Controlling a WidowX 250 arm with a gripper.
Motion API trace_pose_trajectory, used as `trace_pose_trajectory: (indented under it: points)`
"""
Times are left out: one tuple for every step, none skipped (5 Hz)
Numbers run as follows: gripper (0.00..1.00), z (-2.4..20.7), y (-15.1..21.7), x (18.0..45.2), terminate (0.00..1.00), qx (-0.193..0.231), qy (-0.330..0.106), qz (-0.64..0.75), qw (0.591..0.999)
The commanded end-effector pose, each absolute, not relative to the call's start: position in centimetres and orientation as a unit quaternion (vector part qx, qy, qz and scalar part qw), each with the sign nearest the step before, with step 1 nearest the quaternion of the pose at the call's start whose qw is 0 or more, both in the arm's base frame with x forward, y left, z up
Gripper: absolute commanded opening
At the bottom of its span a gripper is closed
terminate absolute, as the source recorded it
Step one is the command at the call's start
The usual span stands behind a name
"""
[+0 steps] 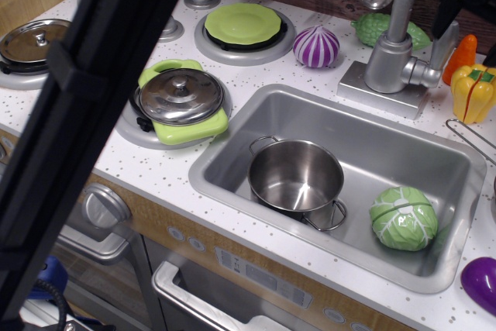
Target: Turn lever vertical to front
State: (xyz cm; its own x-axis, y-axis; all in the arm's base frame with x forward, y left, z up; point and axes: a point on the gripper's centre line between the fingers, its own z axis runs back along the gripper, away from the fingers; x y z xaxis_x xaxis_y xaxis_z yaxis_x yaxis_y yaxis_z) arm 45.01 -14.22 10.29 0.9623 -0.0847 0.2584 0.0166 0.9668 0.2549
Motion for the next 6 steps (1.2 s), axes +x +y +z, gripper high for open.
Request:
trace_pose_trajectory:
  points:
    - [1.0,12.9,-13.4,46.8,0.0,0.115,-0.173,-0.026,0.978]
    - [1.0,12.7,-12.7,47.8,0.0,0.112,-0.175,-0.034,0.978]
    - [1.0,12.4,-12.0,48.4,0.0,0.112,-0.177,-0.037,0.977]
    - [1.0,12.1,-11.7,48.6,0.0,0.109,-0.178,-0.039,0.977]
    - [0.0,11.5,-11.9,48.5,0.0,0.102,-0.178,-0.027,0.978]
    - [0.0,11.4,-12.0,48.2,0.0,0.1,-0.176,-0.022,0.979]
